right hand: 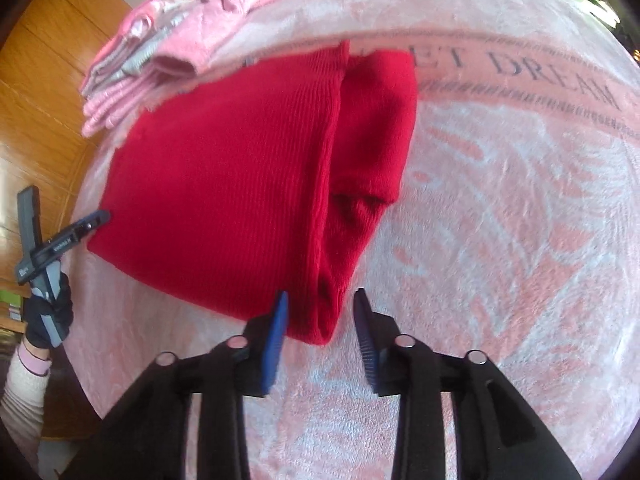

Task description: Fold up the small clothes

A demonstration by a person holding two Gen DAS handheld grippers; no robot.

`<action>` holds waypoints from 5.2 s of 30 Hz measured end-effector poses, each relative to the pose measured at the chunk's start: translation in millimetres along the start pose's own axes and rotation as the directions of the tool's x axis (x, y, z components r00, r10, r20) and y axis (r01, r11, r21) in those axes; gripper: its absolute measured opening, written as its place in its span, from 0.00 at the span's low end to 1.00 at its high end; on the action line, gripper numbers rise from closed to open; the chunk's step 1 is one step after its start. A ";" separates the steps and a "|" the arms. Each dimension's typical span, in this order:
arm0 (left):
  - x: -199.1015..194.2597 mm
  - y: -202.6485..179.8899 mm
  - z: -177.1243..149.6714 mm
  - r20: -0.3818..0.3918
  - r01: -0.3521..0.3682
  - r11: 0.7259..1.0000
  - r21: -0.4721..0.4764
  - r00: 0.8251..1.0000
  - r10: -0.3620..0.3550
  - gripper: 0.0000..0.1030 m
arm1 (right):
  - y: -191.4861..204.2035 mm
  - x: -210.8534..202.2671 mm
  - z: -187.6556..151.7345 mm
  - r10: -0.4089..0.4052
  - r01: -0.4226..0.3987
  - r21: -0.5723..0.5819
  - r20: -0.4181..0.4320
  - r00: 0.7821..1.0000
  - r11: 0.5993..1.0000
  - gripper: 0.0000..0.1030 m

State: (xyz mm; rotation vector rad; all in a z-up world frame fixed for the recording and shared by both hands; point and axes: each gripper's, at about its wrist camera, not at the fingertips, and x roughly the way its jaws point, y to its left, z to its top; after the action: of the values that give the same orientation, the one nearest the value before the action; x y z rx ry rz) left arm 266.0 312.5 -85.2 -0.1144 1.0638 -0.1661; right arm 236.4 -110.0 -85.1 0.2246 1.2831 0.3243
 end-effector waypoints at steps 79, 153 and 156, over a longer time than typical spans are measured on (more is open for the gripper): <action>-7.2 29.6 37.1 0.002 0.331 0.924 -0.192 0.942 -0.337 0.73 | 227.2 38.0 10.9 0.016 -0.033 -0.500 -0.037 0.999 0.865 0.53; 85.2 153.3 79.6 0.033 0.499 0.796 -0.342 0.853 -0.521 0.16 | 336.1 184.4 19.4 0.355 -0.418 -0.353 -0.231 0.906 0.837 0.08; 86.8 160.0 83.2 0.070 0.512 0.775 -0.372 0.848 -0.526 0.21 | 326.5 179.2 18.3 0.398 -0.461 -0.320 -0.245 0.884 0.827 0.15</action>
State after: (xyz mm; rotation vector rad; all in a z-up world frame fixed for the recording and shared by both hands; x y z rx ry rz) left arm 393.0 454.2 -147.5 -0.7682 1.0718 -0.4659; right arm 262.1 259.3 -129.9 0.1646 1.3019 0.9881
